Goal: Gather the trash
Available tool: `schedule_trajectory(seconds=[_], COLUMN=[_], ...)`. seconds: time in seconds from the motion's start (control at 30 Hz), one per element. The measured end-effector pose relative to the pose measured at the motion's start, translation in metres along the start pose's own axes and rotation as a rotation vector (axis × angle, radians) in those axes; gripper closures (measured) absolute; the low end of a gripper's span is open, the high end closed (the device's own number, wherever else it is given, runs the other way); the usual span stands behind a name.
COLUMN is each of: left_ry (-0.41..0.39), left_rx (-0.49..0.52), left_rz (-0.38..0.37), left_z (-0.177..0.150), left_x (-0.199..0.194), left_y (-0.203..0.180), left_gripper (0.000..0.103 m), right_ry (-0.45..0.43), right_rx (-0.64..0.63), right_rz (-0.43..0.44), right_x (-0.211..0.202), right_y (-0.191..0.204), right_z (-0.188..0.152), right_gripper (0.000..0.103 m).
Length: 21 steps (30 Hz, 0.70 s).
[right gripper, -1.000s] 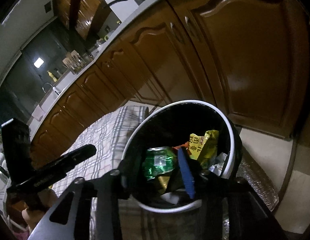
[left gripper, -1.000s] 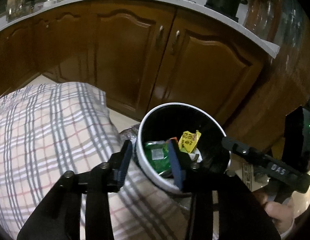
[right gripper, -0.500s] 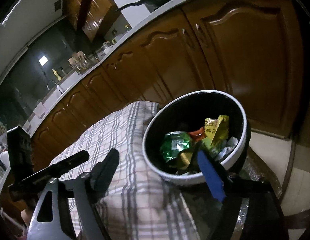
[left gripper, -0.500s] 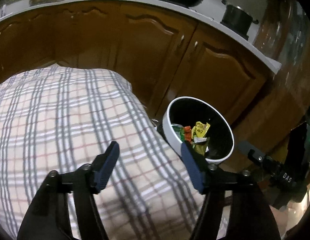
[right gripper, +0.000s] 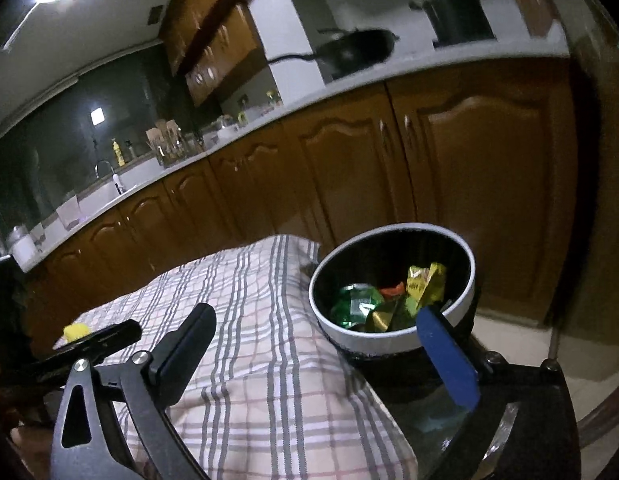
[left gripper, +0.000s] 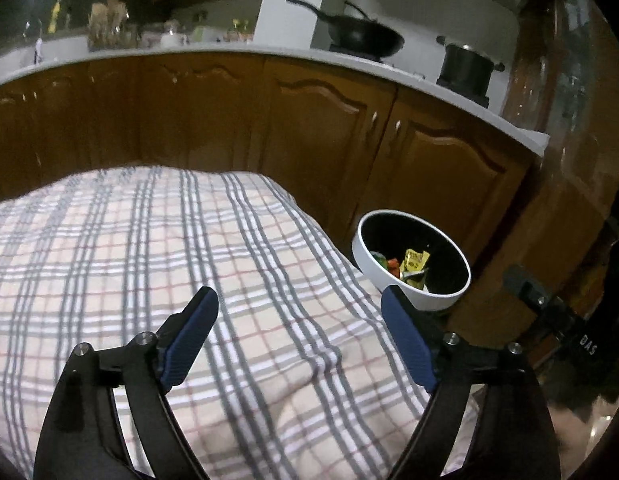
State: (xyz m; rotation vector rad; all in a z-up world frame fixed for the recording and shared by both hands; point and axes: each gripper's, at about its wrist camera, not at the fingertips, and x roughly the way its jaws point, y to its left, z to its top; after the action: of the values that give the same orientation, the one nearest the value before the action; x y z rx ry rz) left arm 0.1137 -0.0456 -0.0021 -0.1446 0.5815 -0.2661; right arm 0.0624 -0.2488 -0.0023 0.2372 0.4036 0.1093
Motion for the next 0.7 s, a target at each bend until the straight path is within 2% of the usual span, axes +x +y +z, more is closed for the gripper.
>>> schedule_trajectory(seconds=[0.17,0.23,0.5,0.7], left_ry=[-0.118,-0.148,-0.151,-0.18], left_rx=[0.023,0.03,0.027,0.045], left_rz=[0.06,0.098,0.156,0.207], left_z=[-0.005,-0.011,-0.032,-0.039], left_x=[-0.03,-0.037,-0.04,-0.05], left_y=[0.001,0.002,0.013,0.012], left_gripper=[0.0,0.0,0.0,0.0], right_ry=[-0.14,-0.162,-0.127,-0.115], right_rx=[-0.086,-0.095,-0.112,-0.119], right_rz=[-0.036,-0.04,-0.033,-0.012], right_x=[-0.03,-0.035,-0.032,-0.034], right_y=[0.017,0.02,0.026,0.033], right_z=[0.004,0.0,-0.028,-0.034], right_gripper=[0.0,0.0,0.0,0.0])
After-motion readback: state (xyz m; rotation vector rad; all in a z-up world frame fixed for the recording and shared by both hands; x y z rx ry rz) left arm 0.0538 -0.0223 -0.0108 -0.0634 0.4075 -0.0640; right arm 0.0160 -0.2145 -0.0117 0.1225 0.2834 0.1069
